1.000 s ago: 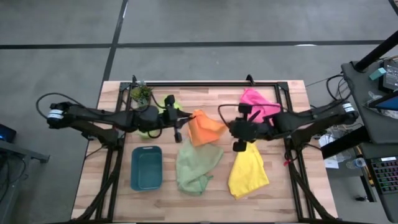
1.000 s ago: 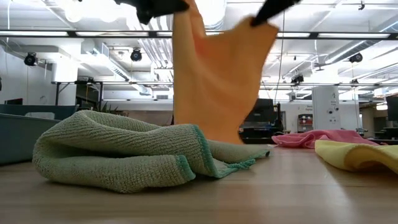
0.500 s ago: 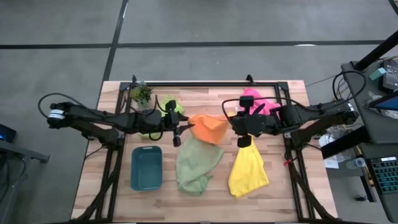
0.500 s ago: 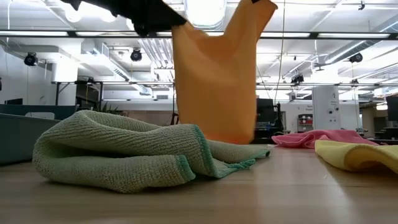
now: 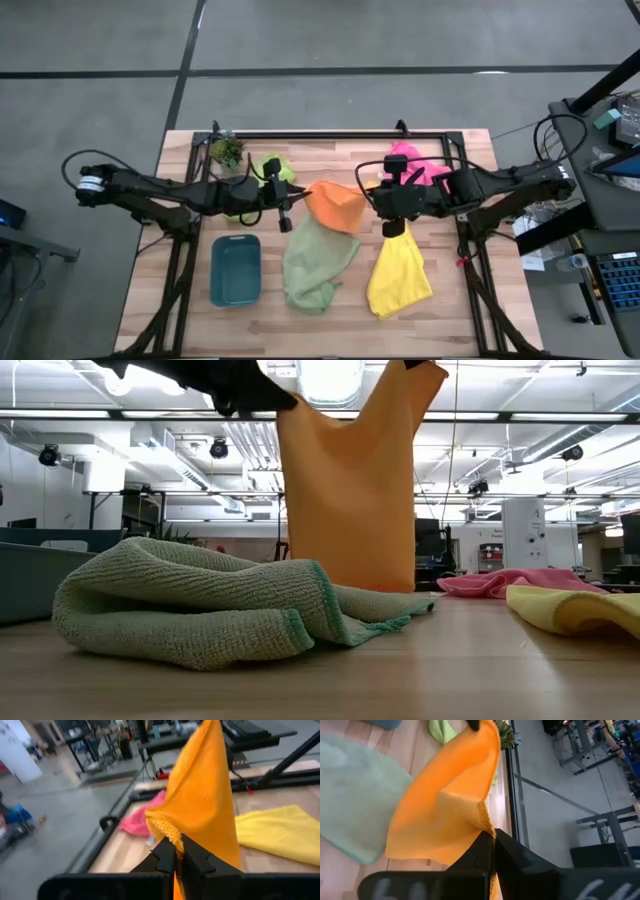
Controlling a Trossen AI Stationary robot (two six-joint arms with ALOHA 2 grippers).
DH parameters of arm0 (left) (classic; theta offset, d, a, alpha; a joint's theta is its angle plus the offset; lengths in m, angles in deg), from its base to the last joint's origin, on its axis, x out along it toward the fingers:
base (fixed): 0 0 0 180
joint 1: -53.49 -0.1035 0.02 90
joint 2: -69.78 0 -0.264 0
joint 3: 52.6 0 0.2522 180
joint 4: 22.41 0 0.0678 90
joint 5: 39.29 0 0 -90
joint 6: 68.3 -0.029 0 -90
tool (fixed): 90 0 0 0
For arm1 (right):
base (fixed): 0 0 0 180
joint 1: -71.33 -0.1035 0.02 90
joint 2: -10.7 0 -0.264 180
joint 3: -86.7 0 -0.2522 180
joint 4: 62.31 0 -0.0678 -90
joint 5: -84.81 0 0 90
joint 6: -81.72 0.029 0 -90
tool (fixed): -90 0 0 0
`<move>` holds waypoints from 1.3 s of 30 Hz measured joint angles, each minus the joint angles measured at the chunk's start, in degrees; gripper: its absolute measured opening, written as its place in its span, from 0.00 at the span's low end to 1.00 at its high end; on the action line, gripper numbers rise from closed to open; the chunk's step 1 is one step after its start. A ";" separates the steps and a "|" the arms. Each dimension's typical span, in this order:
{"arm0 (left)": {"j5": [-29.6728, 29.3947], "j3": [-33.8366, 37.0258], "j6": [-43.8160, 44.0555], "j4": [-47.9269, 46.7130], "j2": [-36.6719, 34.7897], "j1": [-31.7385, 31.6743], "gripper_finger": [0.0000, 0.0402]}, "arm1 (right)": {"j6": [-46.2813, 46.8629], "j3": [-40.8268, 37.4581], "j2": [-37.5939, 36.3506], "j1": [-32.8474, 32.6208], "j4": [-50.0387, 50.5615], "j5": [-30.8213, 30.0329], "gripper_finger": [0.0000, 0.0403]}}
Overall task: Fold microfiber towels
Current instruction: Fold the orange microfiber cloth
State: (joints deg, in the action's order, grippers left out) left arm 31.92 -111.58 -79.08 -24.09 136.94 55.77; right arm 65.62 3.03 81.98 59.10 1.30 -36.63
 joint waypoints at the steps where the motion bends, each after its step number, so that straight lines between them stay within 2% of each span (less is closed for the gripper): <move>1: 0.01 -0.31 -0.84 0.19 -0.56 -0.08 0.00 | -0.47 0.53 0.00 0.27 0.10 0.00 0.02; 9: 0.09 -1.48 -6.64 -0.64 -7.44 -2.91 0.00 | -6.46 4.94 0.02 6.52 2.39 -0.10 0.02; 16: 0.04 -1.70 -6.75 -1.05 -12.82 -9.46 0.00 | -14.19 11.32 0.04 15.89 3.74 -0.11 0.02; 20: 1.39 -3.02 -9.68 0.23 -13.17 -14.35 0.00 | -18.80 15.65 0.33 21.17 1.88 0.88 0.02; 25: 8.44 -6.55 -12.97 1.63 -10.05 -22.93 0.00 | -21.85 18.52 2.27 28.73 -1.57 8.68 0.02; 32: 19.81 -12.57 -16.85 1.48 -3.70 -34.98 0.00 | -28.85 19.07 6.89 36.59 -5.20 8.54 0.02; 36: 21.81 -14.84 -16.85 -0.03 -1.67 -38.79 0.00 | -30.22 21.32 8.76 39.05 -5.50 8.48 0.02; 39: 24.87 -14.48 -16.60 -2.92 -1.83 -39.30 0.00 | -28.72 22.03 9.09 39.19 -2.65 9.66 0.02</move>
State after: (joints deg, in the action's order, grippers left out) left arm 56.79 -126.06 -95.69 -27.00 135.11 16.47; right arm 36.90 25.06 91.07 98.29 -1.35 -26.97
